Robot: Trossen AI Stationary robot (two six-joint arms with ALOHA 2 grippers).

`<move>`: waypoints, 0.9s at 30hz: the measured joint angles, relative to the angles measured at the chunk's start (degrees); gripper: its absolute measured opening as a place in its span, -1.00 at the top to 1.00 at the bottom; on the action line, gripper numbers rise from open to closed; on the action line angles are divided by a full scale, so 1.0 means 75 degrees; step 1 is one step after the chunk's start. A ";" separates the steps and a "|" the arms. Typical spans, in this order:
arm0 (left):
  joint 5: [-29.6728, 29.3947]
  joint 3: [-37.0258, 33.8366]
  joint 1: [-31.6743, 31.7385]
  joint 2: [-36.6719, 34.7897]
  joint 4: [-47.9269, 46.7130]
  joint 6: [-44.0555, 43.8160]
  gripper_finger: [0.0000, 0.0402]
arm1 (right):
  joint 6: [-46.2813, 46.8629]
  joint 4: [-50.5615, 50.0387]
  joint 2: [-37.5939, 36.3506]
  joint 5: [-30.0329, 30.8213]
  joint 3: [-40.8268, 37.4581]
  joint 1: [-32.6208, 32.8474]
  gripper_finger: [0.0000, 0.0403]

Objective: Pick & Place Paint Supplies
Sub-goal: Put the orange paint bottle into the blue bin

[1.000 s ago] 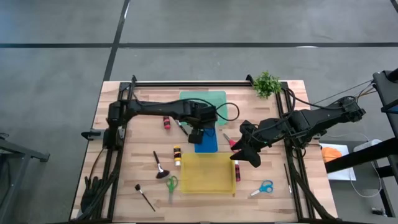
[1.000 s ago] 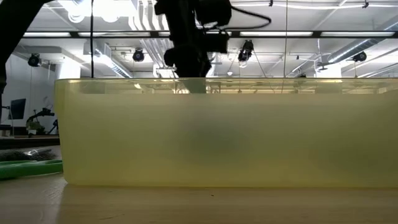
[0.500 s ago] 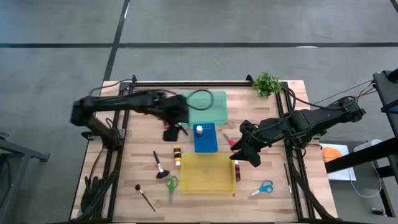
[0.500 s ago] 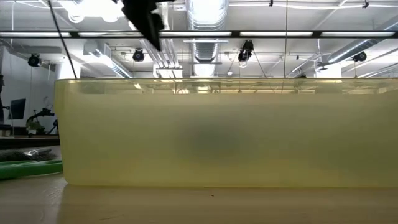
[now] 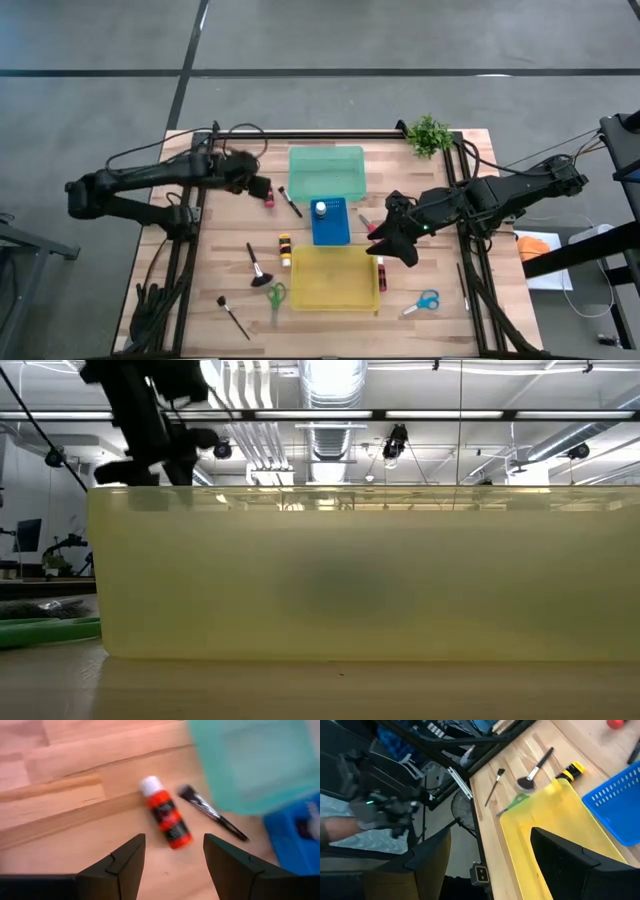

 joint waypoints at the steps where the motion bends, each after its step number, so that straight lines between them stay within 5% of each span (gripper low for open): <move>1: 0.0227 -0.0065 0.0356 0.0107 0.0133 0.0185 -0.04 | -0.0019 0.0056 0.0000 0.0000 0.0000 -0.0003 -0.35; 9: 0.1396 -0.0393 0.2132 0.1144 0.1562 0.0883 -0.04 | -0.0124 0.0175 0.0006 0.0356 0.0009 -0.0003 -0.35; 19: 0.1686 -0.0399 0.2210 0.2876 0.2259 0.1056 -0.04 | -0.0171 0.0367 0.0012 0.0611 0.0040 -0.0003 -0.35; 27: 0.1694 -0.0384 0.2168 0.3205 0.2617 0.1004 -0.04 | -0.0078 0.0364 0.0006 0.0612 0.0055 -0.0003 -0.35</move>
